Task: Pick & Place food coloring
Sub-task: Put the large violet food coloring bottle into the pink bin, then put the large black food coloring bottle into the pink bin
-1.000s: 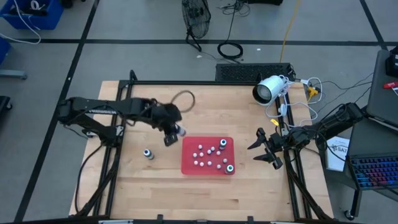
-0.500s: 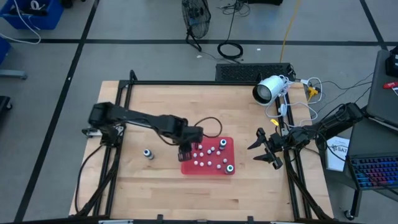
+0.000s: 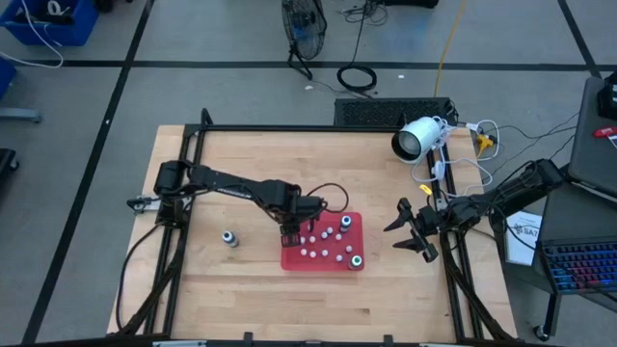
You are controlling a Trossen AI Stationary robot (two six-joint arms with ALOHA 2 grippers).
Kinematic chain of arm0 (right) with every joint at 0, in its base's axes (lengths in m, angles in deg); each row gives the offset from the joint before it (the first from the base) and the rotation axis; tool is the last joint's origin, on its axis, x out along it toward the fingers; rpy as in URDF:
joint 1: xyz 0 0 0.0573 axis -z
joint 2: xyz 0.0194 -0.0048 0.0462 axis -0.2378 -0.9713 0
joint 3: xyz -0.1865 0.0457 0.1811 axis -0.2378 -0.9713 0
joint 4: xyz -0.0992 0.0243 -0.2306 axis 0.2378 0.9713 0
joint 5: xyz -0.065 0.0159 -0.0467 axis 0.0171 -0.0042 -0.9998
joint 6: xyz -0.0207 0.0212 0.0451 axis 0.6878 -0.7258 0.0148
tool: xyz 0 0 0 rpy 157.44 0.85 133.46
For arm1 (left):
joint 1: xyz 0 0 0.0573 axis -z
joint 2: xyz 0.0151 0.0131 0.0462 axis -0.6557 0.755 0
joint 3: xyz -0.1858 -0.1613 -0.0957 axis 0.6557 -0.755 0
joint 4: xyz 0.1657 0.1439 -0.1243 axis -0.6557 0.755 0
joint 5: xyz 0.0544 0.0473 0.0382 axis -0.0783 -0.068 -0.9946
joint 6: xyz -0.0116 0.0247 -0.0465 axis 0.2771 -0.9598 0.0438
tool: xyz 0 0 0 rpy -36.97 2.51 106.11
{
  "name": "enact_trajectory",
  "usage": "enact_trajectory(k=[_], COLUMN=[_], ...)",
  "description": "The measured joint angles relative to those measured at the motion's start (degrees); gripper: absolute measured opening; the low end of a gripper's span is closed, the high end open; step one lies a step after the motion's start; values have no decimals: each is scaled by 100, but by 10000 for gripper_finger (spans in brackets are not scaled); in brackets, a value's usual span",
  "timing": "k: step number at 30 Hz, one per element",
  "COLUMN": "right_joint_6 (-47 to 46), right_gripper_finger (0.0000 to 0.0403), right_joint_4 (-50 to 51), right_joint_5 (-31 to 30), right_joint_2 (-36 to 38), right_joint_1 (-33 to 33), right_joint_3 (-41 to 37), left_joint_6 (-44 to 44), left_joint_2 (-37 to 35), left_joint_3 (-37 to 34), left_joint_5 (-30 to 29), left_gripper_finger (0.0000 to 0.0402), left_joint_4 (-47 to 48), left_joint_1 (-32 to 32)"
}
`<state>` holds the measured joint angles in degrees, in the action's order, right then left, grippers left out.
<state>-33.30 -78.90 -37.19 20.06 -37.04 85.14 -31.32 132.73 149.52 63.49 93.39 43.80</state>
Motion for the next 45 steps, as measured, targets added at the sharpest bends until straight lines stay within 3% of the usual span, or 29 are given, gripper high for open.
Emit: enact_trajectory(k=[6,11,16,21,23,25,29,35,39,45], right_joint_6=[0,0,0,0,0,0,0,0,0,0], right_gripper_finger=[218,216,217,215,216,218,219,219,216,217], right_joint_4=[-2,0,-2,0,-2,0,0,0,0,-1], right_joint_5=[0,0,0,0,0,0,0,0,1,0], right_joint_2=[2,0,2,0,2,0,0,1,0,0], right_joint_1=[1,2,1,2,1,0,2,1,0,2], right_joint_3=[1,1,0,1,1,0,2,1,0,1], left_joint_6=[0,98,388,1463,2087,2526,3402,4728,5243,5520], left_joint_2=[41,20,-63,-321,-466,-682,-1424,-2597,-3184,-3410], left_joint_3=[14,290,1040,1266,1078,769,-8,-1229,-2039,-2887], left_joint_5=[-6,-7,-258,-772,-825,-520,-153,-166,2,473], left_gripper_finger=[151,263,338,362,362,358,344,323,317,328], left_joint_4=[-44,202,1261,2920,3380,3395,3001,2393,1688,1147], left_joint_1=[-20,-32,-20,188,308,454,726,925,970,1014])
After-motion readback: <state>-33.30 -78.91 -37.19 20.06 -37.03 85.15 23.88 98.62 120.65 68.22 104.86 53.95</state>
